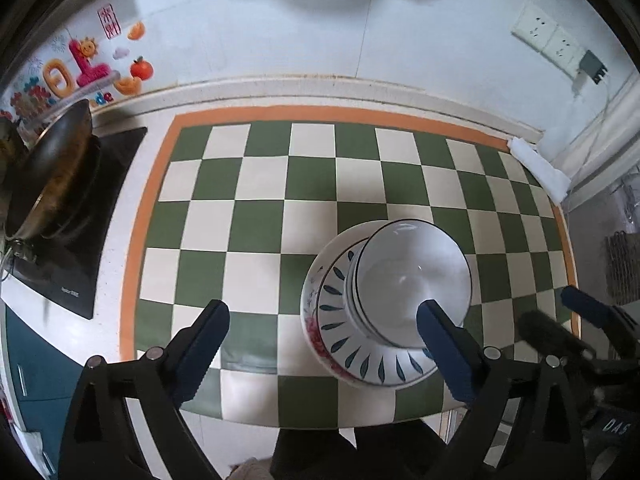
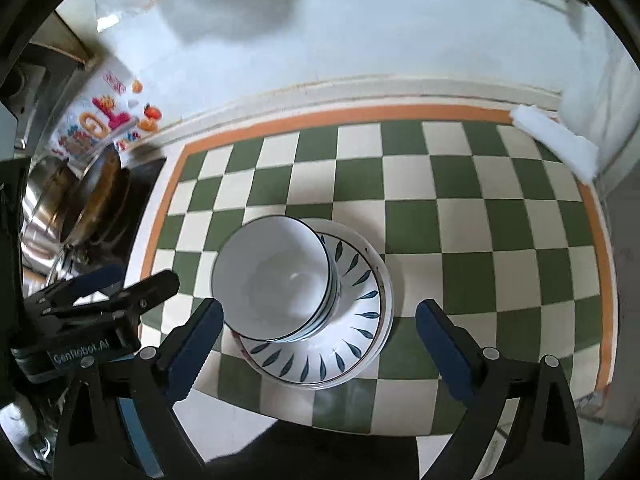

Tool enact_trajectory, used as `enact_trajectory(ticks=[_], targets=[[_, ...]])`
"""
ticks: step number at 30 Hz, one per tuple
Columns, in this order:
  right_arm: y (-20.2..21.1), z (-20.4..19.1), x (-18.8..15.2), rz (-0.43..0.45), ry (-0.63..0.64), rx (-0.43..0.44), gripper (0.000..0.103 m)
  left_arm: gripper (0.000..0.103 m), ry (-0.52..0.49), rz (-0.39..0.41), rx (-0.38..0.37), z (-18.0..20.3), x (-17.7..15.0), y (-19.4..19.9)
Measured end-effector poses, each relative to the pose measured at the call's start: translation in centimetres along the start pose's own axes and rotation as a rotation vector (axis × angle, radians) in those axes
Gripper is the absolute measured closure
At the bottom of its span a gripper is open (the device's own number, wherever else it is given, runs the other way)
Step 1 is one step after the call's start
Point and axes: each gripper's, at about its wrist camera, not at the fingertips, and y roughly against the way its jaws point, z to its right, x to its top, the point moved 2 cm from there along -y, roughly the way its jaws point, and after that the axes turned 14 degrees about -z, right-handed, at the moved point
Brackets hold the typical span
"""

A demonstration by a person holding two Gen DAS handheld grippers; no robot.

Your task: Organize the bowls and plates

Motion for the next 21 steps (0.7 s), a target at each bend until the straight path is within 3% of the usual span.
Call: enact_trajectory(ticks=[8,14,18,21], targets=[[5.6,-2.0,-4.0,0.117,0.010,-0.040,0.003,0.007,-0.017,0.123,-0.002,0.2,-4.3,5.3],[10.2,-2.7,-8.6,0.208,0.042,-0.067,0.002,0.002,0.006,0.295,0.022,1.8,-8.5,10.8],[12.9,-2.8,-11.9,0.247,0.067,-0.077,0.001,0.002,0.023,0.353,0.030,3.2,-11.5,13.2],[14.7,-2.7,-14.3,0.275,0.073,-0.077,0.001,0.000,0.028,0.355,0.024,3.8,-13.7,14.0]])
